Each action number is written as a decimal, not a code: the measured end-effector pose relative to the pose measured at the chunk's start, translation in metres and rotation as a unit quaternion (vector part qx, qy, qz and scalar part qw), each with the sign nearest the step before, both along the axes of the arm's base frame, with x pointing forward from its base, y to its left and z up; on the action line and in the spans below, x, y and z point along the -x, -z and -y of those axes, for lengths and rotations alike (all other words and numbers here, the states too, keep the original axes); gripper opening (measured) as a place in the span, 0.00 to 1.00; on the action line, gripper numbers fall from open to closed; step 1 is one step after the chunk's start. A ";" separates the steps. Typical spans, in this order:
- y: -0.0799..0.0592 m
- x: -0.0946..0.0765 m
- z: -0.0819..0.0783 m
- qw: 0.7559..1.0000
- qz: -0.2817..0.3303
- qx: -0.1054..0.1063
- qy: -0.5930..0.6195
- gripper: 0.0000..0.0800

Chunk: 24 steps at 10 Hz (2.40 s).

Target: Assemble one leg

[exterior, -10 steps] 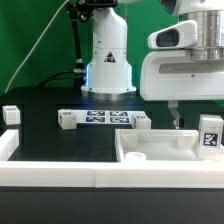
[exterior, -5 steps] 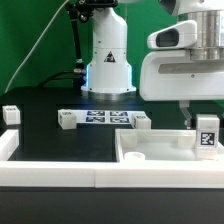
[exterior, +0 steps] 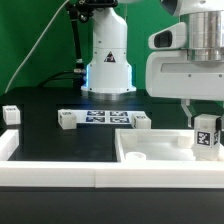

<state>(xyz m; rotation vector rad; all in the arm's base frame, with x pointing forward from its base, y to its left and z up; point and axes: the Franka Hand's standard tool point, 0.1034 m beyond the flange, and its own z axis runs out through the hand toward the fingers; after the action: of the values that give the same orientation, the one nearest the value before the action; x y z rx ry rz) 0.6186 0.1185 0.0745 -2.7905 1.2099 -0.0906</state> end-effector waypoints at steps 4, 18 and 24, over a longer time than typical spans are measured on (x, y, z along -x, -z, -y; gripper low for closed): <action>0.001 0.000 -0.004 0.960 -0.016 -0.034 0.277 0.36; 0.000 -0.003 0.003 0.930 -0.023 -0.066 0.361 0.81; -0.003 0.002 -0.008 0.998 -0.027 0.002 0.056 0.81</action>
Offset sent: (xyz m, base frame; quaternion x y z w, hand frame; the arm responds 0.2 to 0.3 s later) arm -0.0066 0.0003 -0.0196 -0.0282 0.0170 0.3700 0.9284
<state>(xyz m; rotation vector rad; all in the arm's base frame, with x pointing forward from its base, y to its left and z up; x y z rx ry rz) 0.6169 0.1263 0.0779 -2.7445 1.3797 -0.0266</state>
